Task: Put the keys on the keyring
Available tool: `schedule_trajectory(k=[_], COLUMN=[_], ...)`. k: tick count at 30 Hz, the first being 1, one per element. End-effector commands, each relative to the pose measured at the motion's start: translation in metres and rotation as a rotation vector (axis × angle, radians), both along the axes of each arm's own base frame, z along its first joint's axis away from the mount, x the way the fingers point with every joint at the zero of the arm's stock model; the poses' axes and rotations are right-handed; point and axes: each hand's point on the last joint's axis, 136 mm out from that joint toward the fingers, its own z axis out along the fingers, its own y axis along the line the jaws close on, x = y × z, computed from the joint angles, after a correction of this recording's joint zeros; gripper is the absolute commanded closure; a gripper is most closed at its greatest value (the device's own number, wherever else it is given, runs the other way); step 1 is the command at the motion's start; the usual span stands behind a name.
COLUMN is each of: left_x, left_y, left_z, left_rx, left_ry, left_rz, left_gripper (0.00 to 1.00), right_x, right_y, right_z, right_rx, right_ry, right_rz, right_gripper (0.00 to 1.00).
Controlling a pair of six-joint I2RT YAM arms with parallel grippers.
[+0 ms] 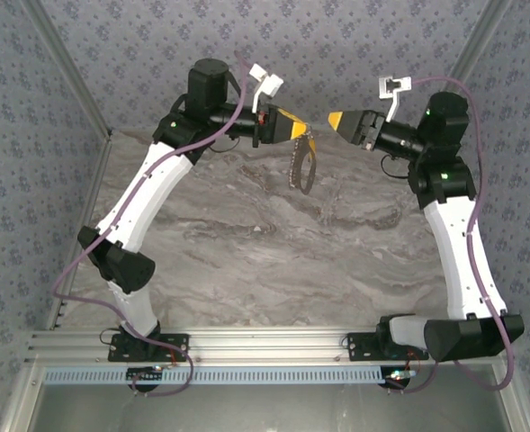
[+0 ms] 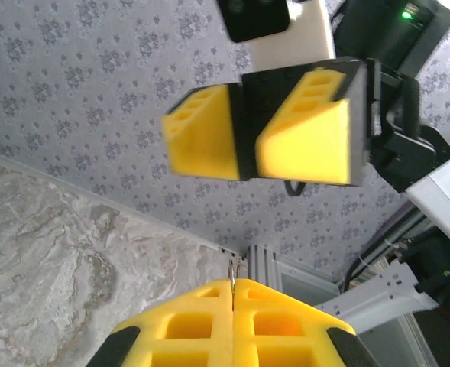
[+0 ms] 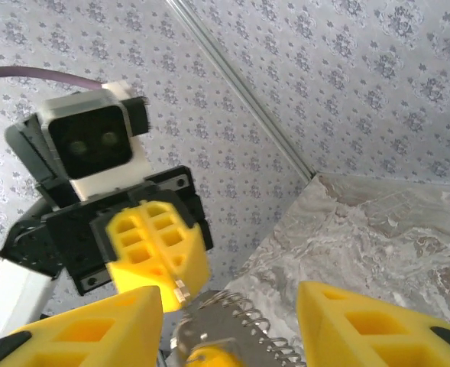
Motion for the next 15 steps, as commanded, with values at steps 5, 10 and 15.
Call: schedule_trajectory(k=[5,10,15], left_x=[-0.015,-0.016,-0.013], left_y=[0.01,0.011,0.013], left_z=[0.053,0.063,0.07], left_rx=[-0.15,-0.191,-0.23], left_ry=[-0.127,-0.143,-0.14], left_rz=[0.039,0.076,0.099], left_gripper=[1.0,1.0,1.0], right_x=[-0.017,-0.016,-0.009], right_y=[0.003,0.012,0.025], right_z=[0.012,0.017,0.008], right_rx=[0.045,0.077,0.083], right_ry=[-0.038,-0.047,-0.034], right_rz=[0.037,0.055,0.065], right_gripper=[0.45,0.44,0.44])
